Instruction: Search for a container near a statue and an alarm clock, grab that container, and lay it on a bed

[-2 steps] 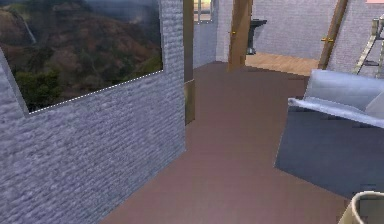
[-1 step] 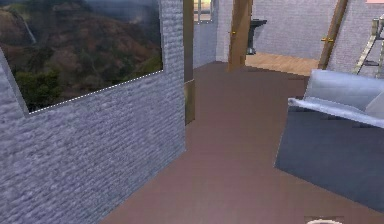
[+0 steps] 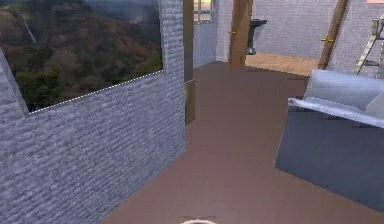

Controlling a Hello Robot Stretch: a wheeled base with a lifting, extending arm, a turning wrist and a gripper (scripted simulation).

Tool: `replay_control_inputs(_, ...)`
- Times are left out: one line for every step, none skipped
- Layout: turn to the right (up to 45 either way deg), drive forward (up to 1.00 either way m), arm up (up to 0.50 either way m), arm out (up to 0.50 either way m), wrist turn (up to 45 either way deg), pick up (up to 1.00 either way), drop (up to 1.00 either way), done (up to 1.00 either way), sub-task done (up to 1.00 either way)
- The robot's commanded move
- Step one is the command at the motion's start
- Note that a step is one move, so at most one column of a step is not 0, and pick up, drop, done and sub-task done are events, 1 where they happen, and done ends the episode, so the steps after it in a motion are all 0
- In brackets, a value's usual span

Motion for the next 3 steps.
replay_control_inputs(-45.0,0.0,0.0,0.0,0.0,0.0,0.0,0.0,0.0)
replay_control_inputs(-45.0,0.0,0.0,0.0,0.0,0.0,0.0,0.0,0.0)
replay_control_inputs(-45.0,0.0,0.0,0.0,0.0,0.0,0.0,0.0,0.0)
